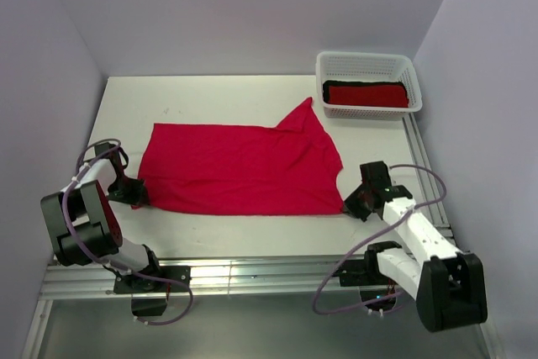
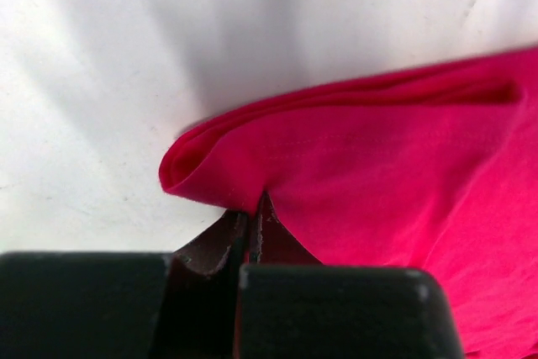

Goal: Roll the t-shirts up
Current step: Fold the tshirt

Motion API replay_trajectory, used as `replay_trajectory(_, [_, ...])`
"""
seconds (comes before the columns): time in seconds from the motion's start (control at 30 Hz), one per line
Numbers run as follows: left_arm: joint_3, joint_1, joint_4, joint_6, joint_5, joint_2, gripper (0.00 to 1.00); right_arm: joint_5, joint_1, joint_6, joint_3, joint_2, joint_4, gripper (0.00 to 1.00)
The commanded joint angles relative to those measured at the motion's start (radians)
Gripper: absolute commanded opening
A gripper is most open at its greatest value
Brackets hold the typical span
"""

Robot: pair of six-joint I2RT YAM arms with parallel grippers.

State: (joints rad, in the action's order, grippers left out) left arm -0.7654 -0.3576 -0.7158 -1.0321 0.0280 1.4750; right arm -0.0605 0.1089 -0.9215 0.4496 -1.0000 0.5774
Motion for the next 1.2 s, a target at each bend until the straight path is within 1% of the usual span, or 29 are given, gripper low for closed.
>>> replay_trajectory(0.0, [0.02,-0.003,-0.218,0.004,0.119,0.07,0.01,0.033,0.006,0.012,-0.041,0.109,0.169,0.0])
replay_trajectory(0.07, [0.028,-0.003,-0.225,0.003,0.102,0.073,0.01,0.037,0.009,0.007,-0.043,0.173,0.202,0.0])
replay_trajectory(0.13, [0.052,-0.004,-0.224,-0.005,0.096,0.051,0.01,0.059,0.011,0.016,-0.031,0.187,0.252,0.0])
replay_trajectory(0.17, [0.055,-0.003,-0.226,-0.002,0.095,0.022,0.01,0.059,0.011,0.024,-0.028,0.187,0.265,0.02])
replay_trajectory(0.2, [0.054,-0.003,-0.231,0.001,0.098,0.007,0.02,0.054,0.011,0.036,-0.016,0.186,0.275,0.12])
replay_trajectory(0.23, [0.051,-0.004,-0.241,0.004,0.102,-0.025,0.09,0.054,0.011,0.048,-0.008,0.184,0.282,0.3])
replay_trajectory(0.27, [0.049,-0.004,-0.254,0.007,0.107,-0.041,0.14,0.059,0.011,0.05,0.0,0.19,0.289,0.42])
replay_trajectory(0.3, [0.048,-0.004,-0.263,0.009,0.105,-0.056,0.28,0.059,0.011,0.05,0.021,0.193,0.301,0.51])
replay_trajectory(0.33, [0.048,-0.003,-0.263,0.024,0.098,-0.07,0.44,0.059,0.011,0.055,0.032,0.198,0.305,0.57])
replay_trajectory(0.37, [0.048,-0.003,-0.264,0.032,0.09,-0.094,0.51,0.059,0.011,0.052,0.046,0.202,0.311,0.62])
replay_trajectory(0.4, [0.035,-0.004,-0.298,0.033,0.095,-0.1,0.59,0.059,0.011,0.052,0.078,0.201,0.323,0.64])
replay_trajectory(0.43, [0.025,-0.003,-0.321,0.023,0.102,-0.102,0.69,0.059,0.009,0.055,0.099,0.198,0.329,0.65])
replay_trajectory(0.47, [0.006,-0.003,-0.338,0.026,0.102,-0.105,0.7,0.088,0.009,0.055,0.125,0.186,0.343,0.65])
replay_trajectory(0.57, [-0.041,-0.004,-0.399,0.044,0.141,-0.13,0.73,0.097,0.011,0.082,0.248,0.144,0.355,0.65])
replay_trajectory(0.6, [-0.085,-0.004,-0.413,0.049,0.154,-0.139,0.74,0.091,0.011,0.099,0.315,0.127,0.346,0.65])
replay_trajectory(0.67, [-0.144,-0.006,-0.454,0.064,0.197,-0.166,0.76,0.073,0.011,0.113,0.383,0.068,0.331,0.65])
replay_trajectory(0.7, [-0.208,-0.007,-0.458,0.073,0.202,-0.173,0.76,0.042,0.011,0.119,0.438,0.045,0.299,0.65])
replay_trajectory(0.73, [-0.241,-0.006,-0.444,0.093,0.201,-0.179,0.78,0.031,0.011,0.124,0.461,0.022,0.277,0.65])
replay_trajectory(0.83, [-0.343,-0.006,-0.378,0.141,0.13,-0.162,0.81,0.013,0.015,0.113,0.54,-0.077,0.182,0.65])
replay_trajectory(0.9, [-0.403,-0.004,-0.286,0.164,0.054,-0.141,0.83,0.016,0.026,0.096,0.596,-0.172,0.115,0.65])
replay_trajectory(0.93, [-0.419,0.0,-0.243,0.191,0.037,-0.116,0.9,0.025,0.034,0.083,0.619,-0.207,0.092,0.63])
replay_trajectory(0.97, [-0.439,0.008,-0.197,0.198,0.035,-0.101,0.92,0.046,0.061,0.078,0.65,-0.285,0.078,0.63])
replay_trajectory(1.0, [-0.471,0.025,-0.154,0.24,0.012,-0.082,0.93,0.059,0.081,0.073,0.717,-0.326,0.065,0.63])
replay_trajectory(1.03, [-0.485,0.035,-0.122,0.254,0.009,-0.043,0.95,0.089,0.103,0.072,0.75,-0.363,0.059,0.62])
replay_trajectory(1.07, [-0.508,0.046,-0.117,0.256,0.024,-0.016,0.95,0.123,0.118,0.067,0.782,-0.432,0.058,0.62])
replay_trajectory(1.1, [-0.547,0.061,-0.076,0.265,0.003,0.008,0.96,0.139,0.152,0.064,0.834,-0.465,0.035,0.62])
replay_trajectory(1.13, [-0.561,0.068,-0.045,0.299,-0.017,0.054,0.95,0.146,0.164,0.064,0.856,-0.494,0.018,0.61])
replay_trajectory(1.17, [-0.575,0.069,-0.024,0.3,-0.02,0.079,0.95,0.174,0.175,0.064,0.876,-0.549,0.001,0.61])
